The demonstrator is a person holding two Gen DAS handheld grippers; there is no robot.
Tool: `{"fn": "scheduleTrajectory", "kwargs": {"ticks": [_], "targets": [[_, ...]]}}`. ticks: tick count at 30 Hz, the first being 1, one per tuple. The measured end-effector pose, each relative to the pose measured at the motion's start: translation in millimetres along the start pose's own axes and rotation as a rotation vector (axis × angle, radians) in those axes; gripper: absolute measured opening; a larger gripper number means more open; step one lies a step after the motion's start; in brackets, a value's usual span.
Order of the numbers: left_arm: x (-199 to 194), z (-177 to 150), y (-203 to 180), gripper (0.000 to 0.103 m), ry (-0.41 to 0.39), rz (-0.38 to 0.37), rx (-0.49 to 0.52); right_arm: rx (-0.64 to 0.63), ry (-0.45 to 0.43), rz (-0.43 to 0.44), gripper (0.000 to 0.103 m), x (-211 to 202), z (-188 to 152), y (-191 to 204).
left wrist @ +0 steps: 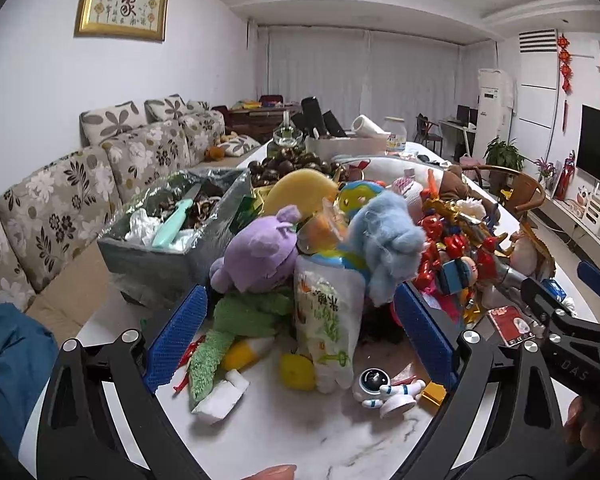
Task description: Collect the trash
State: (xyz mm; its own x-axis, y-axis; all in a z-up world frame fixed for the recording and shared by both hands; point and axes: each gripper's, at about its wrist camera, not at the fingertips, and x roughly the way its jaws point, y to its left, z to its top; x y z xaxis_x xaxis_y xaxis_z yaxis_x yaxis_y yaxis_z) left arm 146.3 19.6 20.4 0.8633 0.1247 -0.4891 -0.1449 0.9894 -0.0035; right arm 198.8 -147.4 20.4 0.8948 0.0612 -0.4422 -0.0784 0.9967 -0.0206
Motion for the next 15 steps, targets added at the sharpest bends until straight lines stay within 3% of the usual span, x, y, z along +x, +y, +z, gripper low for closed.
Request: {"fn": "scheduleTrajectory", "kwargs": {"ticks": [15], "targets": [[21,-5,12,0.092,0.054,0.038,-0.027,0.012,0.014,0.012,0.098,2,-3,-2]]}}
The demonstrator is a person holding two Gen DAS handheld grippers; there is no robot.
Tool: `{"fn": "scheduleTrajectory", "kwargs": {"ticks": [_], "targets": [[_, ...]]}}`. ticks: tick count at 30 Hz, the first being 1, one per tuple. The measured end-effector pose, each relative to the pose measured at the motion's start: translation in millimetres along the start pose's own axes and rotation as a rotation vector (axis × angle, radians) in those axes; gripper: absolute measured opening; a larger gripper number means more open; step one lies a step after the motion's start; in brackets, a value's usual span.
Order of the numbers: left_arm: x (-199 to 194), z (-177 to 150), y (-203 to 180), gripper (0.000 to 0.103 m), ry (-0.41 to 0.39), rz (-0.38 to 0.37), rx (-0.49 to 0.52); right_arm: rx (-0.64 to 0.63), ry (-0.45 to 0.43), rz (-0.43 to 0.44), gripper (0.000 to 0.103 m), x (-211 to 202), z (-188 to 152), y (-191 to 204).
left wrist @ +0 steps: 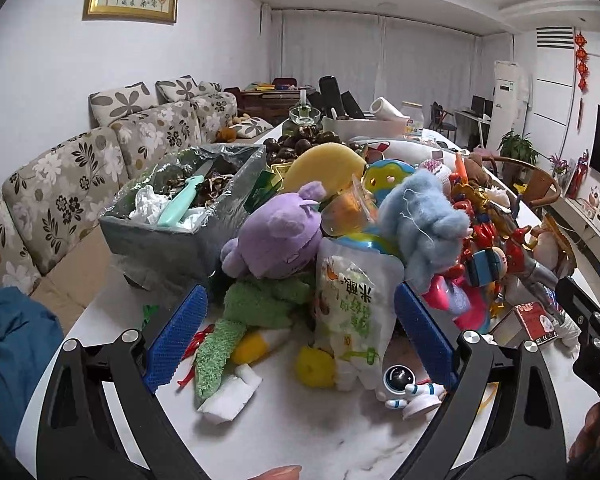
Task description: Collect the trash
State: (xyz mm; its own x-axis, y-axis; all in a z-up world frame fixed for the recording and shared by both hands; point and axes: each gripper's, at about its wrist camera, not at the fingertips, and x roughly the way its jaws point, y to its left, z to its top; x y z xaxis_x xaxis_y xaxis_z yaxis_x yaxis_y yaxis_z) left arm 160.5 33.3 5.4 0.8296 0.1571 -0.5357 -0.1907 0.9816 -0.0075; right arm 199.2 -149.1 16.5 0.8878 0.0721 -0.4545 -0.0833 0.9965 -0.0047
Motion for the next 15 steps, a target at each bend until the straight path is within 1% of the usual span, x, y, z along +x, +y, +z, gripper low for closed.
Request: {"fn": "scheduleTrajectory", "kwargs": {"ticks": [15], "targets": [[3.6,-1.0,3.7,0.092,0.012,0.001,-0.004,-0.003,0.015,-0.003,0.098,6.2,-1.0,-0.1]]}}
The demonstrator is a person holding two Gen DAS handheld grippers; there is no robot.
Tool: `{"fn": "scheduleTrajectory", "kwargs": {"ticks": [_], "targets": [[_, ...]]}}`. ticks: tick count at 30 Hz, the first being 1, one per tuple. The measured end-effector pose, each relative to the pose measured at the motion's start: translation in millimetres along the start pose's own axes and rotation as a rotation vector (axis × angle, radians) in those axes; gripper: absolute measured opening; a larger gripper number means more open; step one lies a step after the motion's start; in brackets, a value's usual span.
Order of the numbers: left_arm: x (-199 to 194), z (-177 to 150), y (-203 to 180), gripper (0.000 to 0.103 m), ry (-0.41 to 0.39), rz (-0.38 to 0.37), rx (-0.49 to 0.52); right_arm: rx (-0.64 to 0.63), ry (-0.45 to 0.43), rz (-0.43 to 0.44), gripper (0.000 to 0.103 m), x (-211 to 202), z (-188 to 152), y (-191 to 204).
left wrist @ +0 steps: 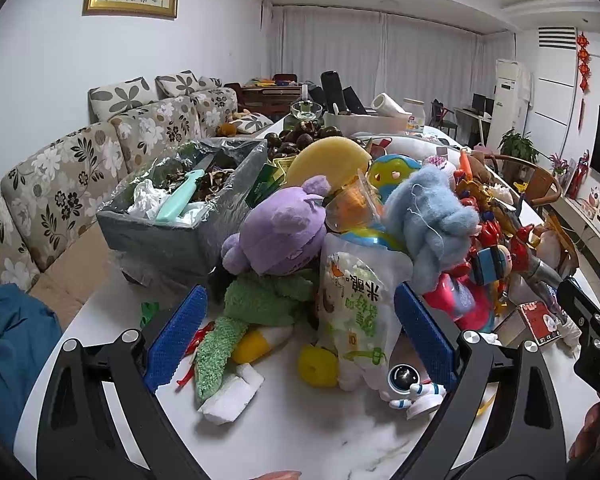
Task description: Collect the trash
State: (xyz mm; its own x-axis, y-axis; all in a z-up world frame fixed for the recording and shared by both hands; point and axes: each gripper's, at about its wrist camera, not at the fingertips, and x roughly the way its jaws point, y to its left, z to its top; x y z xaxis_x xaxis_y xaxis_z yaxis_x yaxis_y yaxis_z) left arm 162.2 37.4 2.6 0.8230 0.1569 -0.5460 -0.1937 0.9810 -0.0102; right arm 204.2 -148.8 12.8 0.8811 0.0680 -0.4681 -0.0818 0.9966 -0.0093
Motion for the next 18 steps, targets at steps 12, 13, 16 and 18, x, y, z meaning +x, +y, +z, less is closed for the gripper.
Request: {"fn": "scheduleTrajectory", "kwargs": {"ticks": [12,13,16,18], "targets": [[0.6,-2.1,-2.4,0.092,-0.001,0.002,0.002,-0.001,0.011,0.004,0.098,1.6,-0.9,0.6],[0.6,-2.1,-2.2,0.092,-0.001,0.002,0.002,-0.002,0.012,0.005,0.098,1.5,-1.1,0.7],[0.5,-1.6,-2.0,0.092,-0.003,0.003,0.002,-0.003,0.013,0.006,0.098,1.2,-1.5,0.9],[0.4,-2.0,-2.4,0.092,-0.003,0.002,0.004,-0.004,0.013,0.006,0.098,1.1,-1.5,1.0]]}}
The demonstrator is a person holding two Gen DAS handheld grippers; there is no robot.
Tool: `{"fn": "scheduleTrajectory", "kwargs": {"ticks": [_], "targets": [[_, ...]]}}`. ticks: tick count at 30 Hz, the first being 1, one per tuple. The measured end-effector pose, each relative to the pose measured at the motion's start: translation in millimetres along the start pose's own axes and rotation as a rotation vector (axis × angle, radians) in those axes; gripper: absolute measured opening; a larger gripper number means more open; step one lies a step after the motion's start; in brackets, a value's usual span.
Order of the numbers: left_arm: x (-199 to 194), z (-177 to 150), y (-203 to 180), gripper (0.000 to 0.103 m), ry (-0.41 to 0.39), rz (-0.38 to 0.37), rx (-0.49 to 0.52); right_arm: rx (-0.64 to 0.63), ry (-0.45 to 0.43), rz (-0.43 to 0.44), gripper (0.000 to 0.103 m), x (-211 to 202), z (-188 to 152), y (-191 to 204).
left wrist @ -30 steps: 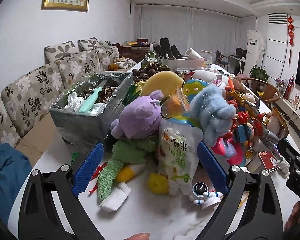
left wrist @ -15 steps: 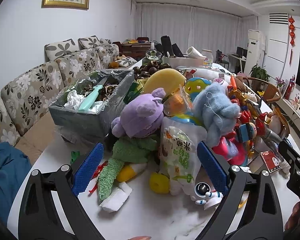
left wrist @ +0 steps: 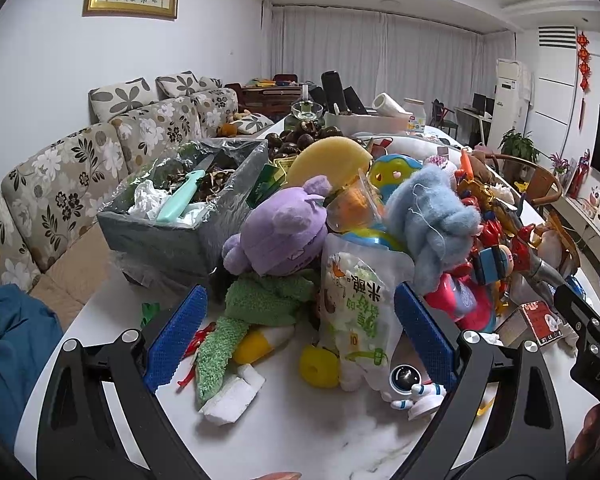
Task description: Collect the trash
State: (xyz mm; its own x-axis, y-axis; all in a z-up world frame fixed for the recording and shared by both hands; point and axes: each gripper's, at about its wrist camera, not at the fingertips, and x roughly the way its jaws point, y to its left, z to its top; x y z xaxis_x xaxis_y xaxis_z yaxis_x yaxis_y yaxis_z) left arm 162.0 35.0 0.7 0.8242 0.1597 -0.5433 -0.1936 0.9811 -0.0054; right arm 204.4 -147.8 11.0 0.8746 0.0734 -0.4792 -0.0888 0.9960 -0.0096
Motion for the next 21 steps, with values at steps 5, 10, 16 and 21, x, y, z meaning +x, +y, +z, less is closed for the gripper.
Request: {"fn": "scheduleTrajectory", "kwargs": {"ticks": [5,10,16,21], "targets": [[0.0,0.2,0.5,0.092,0.001,-0.001,-0.003,0.000,0.003,0.001,0.098,0.4,-0.1,0.3],[0.0,0.3,0.3,0.092,0.002,-0.002,-0.001,-0.003,0.005,0.001,0.098,0.4,-0.1,1.4],[0.4,0.7,0.6,0.092,0.002,0.000,-0.001,-0.003,0.007,0.003,0.098,0.6,-0.2,1.5],[0.3,0.7,0.5,0.092,0.001,-0.001,-0.001,-0.001,0.008,0.005,0.098,0.4,-0.6,1.2]]}}
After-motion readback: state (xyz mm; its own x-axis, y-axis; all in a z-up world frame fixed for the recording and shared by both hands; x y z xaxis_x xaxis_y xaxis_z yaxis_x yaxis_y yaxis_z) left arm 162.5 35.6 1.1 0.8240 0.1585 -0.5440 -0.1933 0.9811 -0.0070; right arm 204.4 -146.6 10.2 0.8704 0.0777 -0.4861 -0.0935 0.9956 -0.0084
